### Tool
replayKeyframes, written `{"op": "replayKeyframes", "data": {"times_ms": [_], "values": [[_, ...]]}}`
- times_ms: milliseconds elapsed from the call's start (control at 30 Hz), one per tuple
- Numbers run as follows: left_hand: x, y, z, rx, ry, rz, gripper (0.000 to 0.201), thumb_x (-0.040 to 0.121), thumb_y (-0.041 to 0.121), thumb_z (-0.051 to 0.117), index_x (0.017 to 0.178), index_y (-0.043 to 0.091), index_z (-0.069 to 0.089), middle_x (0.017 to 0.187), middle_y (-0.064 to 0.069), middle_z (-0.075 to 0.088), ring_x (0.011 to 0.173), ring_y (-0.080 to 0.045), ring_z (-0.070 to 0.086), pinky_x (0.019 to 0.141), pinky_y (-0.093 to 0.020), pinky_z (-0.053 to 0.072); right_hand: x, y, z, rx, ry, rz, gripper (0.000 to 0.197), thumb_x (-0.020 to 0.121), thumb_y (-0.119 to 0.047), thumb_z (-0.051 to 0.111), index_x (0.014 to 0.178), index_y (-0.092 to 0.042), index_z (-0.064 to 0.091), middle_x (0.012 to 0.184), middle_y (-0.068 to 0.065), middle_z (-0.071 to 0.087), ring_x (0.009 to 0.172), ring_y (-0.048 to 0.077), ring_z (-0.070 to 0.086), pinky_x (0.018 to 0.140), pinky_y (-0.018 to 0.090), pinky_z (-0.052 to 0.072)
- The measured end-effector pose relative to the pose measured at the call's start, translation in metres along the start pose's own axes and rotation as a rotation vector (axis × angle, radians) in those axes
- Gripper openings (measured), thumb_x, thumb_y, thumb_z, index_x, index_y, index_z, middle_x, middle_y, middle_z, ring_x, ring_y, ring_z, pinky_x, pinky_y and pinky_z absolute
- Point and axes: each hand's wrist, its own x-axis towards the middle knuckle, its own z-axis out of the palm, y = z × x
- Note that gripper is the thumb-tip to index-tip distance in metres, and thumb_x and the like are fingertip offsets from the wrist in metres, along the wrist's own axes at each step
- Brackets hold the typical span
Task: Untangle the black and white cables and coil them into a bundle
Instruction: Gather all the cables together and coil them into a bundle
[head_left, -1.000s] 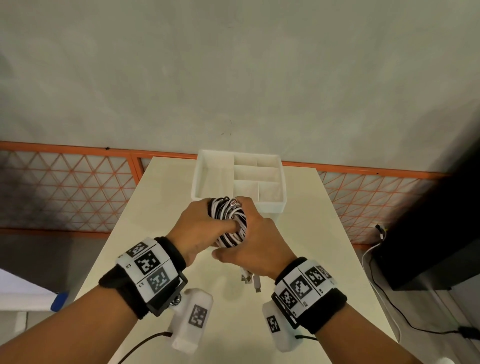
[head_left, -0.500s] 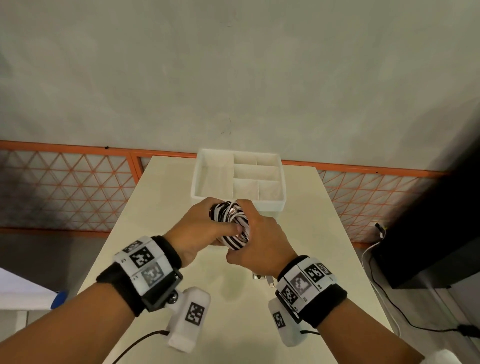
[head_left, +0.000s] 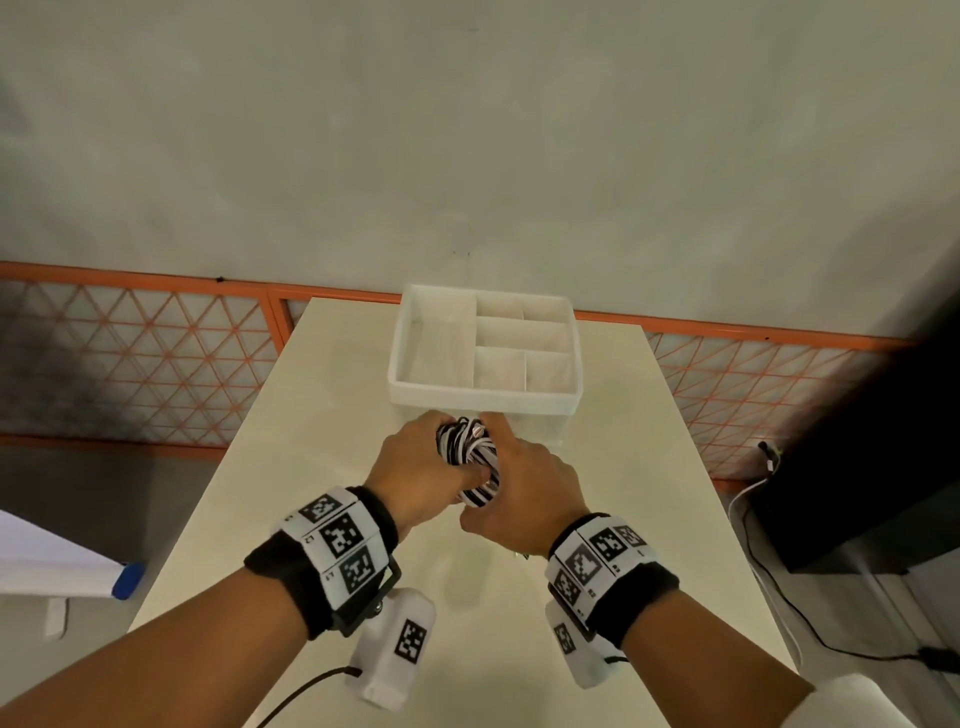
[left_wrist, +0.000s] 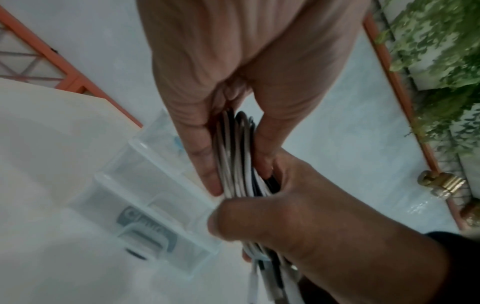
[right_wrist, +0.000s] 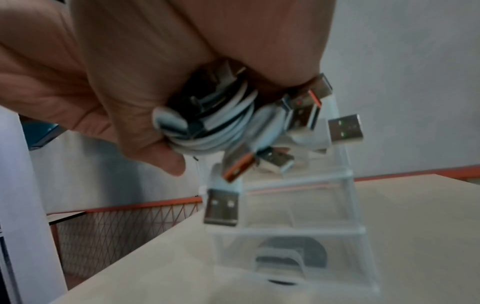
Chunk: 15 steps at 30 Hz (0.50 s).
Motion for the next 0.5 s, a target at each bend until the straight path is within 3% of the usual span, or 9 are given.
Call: {"op": "replayKeyframes", "data": {"times_ms": [133,200,367,500], "values": [[0.001,-0.026,-0.006,-0.145,-0.293,-0.125,0.055,0.074,0.013,0.085,0.12,0.021,0.055,0.113,-0.007,0.071,0.102,-0.02,0.07,0.084,-0.035,0.06,-0.002,0.019,0.014,-0.048,-0.145,0.069,0.081,0.062,-0.037,0.075,0.129,-0.037,0.029,0.095,-0.006,0.066,0.079,0.024,0.065,0.072,0.037,0.059],[0.004,-0.039,-0.01,-0.233,-0.363,-0.215,0.055,0.077,0.011,0.083,0.124,0.022,0.055,0.115,-0.011,0.071,0.104,-0.021,0.069,0.086,-0.034,0.058,-0.002,0.029,0.017,-0.06,-0.166,0.131,0.085,0.062,-0.038,0.075,0.132,-0.038,0.028,0.097,-0.004,0.066,0.083,0.026,0.064,0.074,0.036,0.057],[0.035,-0.065,0.001,-0.575,-0.201,-0.462,0.028,0.09,0.0,0.063,0.117,0.005,0.06,0.107,-0.014,0.068,0.096,-0.027,0.064,0.084,-0.04,0.056,0.004,0.045,0.016,-0.068,-0.143,0.22,0.087,0.061,-0.036,0.074,0.135,-0.038,0.027,0.099,0.001,0.066,0.086,0.03,0.066,0.079,0.039,0.058],[0.063,-0.068,0.02,-0.659,-0.108,-0.54,0.012,0.088,0.001,0.061,0.098,0.006,0.062,0.087,-0.008,0.067,0.079,-0.02,0.062,0.071,-0.034,0.052,0.012,0.046,0.012,-0.042,-0.139,0.225,0.086,0.061,-0.037,0.075,0.134,-0.038,0.028,0.101,0.0,0.067,0.086,0.029,0.067,0.079,0.042,0.059]]}}
